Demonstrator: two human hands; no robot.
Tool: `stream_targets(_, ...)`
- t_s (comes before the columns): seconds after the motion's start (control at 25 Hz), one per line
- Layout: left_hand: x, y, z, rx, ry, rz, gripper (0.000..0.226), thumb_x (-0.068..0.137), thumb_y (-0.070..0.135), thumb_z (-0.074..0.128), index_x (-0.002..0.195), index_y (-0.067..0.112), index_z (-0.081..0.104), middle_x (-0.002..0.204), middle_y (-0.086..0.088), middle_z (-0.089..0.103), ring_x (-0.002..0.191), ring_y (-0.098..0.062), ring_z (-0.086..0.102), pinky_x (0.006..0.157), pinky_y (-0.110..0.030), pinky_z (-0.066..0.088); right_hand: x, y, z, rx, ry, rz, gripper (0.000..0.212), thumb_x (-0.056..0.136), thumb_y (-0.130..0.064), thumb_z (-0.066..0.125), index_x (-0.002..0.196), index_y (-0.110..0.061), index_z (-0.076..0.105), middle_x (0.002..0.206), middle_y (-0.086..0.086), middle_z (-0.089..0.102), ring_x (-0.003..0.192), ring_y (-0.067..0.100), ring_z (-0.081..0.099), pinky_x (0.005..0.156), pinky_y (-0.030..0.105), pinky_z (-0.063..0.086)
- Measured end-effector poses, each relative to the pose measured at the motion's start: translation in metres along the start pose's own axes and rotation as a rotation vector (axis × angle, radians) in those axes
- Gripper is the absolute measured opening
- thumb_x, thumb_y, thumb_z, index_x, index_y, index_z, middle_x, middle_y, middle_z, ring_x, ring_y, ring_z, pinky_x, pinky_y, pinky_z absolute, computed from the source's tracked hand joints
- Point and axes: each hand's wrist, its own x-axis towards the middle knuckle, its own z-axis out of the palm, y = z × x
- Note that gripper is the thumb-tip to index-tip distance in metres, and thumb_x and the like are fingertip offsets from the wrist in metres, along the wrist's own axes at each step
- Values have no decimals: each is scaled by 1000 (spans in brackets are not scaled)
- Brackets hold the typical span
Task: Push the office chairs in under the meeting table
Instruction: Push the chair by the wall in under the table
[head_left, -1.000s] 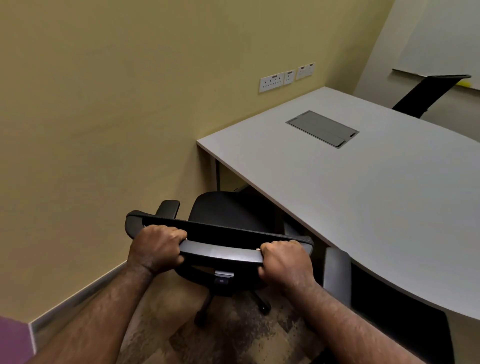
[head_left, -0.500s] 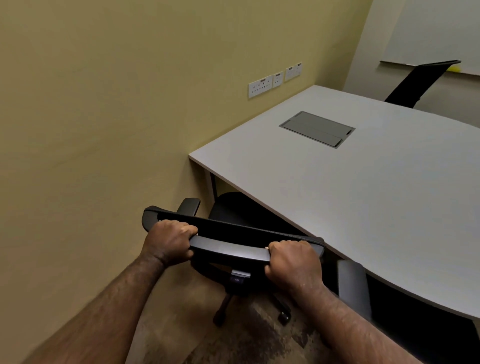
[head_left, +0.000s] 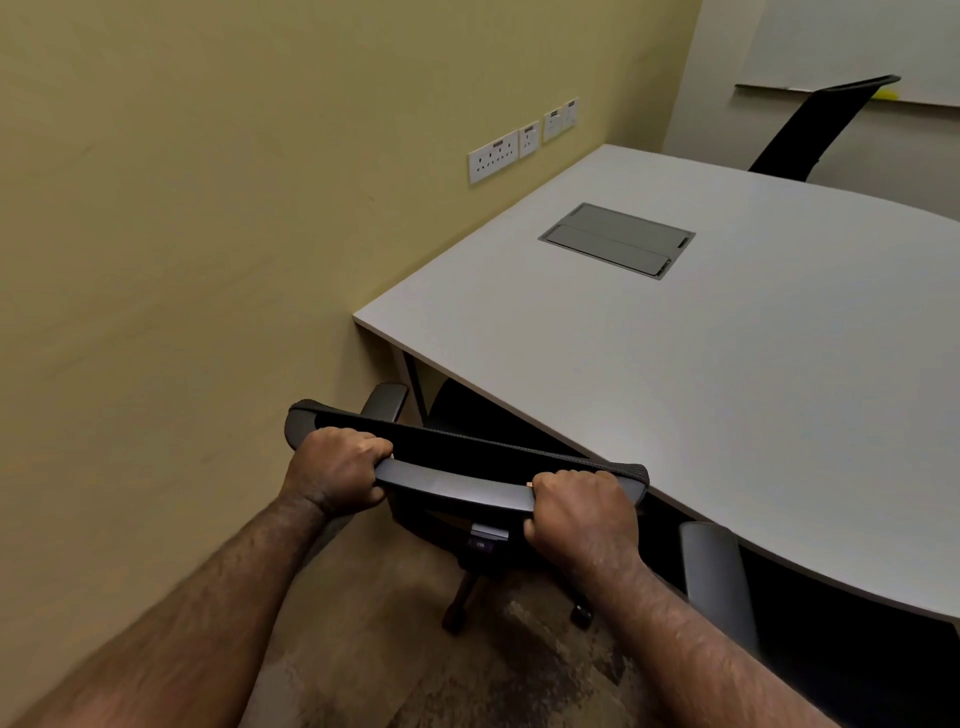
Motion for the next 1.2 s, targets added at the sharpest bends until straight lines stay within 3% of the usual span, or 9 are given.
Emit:
stream_targets(0.44,48,-48,15,-6,8,48,28,40,16,86,59,18,65,52,-1,60,45,-28,58,41,-30,43,44,-24,0,1,11,102,14,79,-36,52,81,-23,56,63,-4,45,57,20,40,62,35,31)
stream_targets(0.6,63,-69,18,-49,5,105,25,44,15,84,61,17,67,54,-1,61,47,-29,58,43,-33,46,54,-38,0,16,24,148,11,80,-34,51,78,-23,51,64,-4,48,56,20,38,63,35,30)
stream_targets(0.88,100,-103,31,-72,-23,124,16,57,17,77,71,17,71,65,-3,67,61,-32,62,54,-35,50,88,-53,1,21,12,206,15,81,-35,52,74,-25,44,58,-6,37,53,18,37,62,35,31)
stream_targets(1.08,139,-117,42,-46,-41,143,16,63,21,71,79,16,71,71,-3,68,68,-31,62,57,-32,43,124,-43,2,-27,23,249,15,78,-35,52,82,-22,57,69,-2,56,59,21,40,62,34,31)
stream_targets(1.2,160,-128,46,-57,-31,166,15,61,19,71,76,15,70,69,-4,67,66,-33,62,55,-32,42,143,-44,4,-21,35,270,15,78,-35,54,82,-22,57,67,-2,53,59,21,41,62,34,31)
